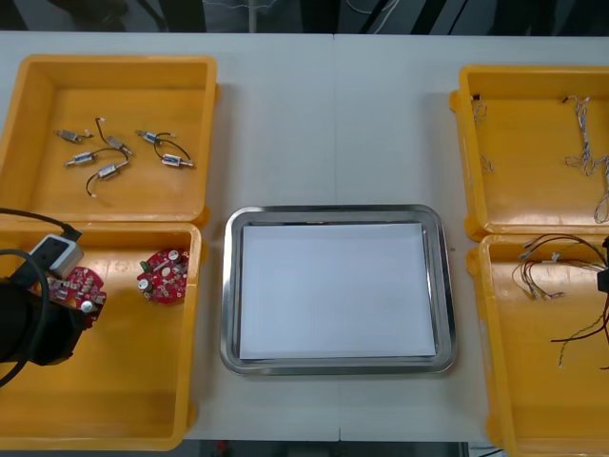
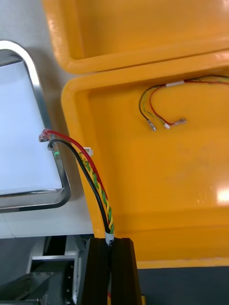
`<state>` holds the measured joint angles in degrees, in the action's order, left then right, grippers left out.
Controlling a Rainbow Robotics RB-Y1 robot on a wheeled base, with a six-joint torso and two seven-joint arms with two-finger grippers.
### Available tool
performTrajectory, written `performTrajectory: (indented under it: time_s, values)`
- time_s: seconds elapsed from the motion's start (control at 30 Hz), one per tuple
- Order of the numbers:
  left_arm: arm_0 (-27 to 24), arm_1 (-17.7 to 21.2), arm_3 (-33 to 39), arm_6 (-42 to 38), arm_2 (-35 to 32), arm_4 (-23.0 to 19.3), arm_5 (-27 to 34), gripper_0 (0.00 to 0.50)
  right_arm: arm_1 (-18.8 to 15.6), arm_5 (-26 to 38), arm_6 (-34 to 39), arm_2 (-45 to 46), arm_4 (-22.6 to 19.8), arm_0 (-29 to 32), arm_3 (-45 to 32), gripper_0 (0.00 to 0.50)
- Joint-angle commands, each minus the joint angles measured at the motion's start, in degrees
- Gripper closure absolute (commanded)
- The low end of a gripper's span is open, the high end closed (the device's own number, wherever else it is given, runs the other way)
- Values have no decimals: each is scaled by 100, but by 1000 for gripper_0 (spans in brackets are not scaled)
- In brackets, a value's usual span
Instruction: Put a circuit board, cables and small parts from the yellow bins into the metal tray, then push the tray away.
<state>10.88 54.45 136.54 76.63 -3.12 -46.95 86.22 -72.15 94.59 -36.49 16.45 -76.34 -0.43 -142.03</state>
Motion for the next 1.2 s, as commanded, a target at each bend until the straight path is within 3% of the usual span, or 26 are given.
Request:
performTrajectory:
  time_s: [0.03, 0.2, 0.37, 0.67, 1.2]
  values:
    - [-701, 180, 312, -737, -66, -183, 422, 500, -229, -187, -816, -274, -91, -422, -88, 500]
    - [-1176, 101, 303, -861, 162, -254, 615, 500, -220, -248, -1607, -467, -144, -625, -52, 500]
    - [-1756, 4, 312, -1414, 452, -245, 826, 500, -202, -240, -2047, -924, 67, -1003, -44, 500]
    - [-2907, -313, 321, -2407, 1331, -34, 1617, 500, -159, -231, -2284, -1873, 533, -1627, -140, 500]
    - [-4111, -857, 321, -3875, 3019, 485, 1688, 500, 0, -231, -2846, -2031, 700, -1723, -17, 500]
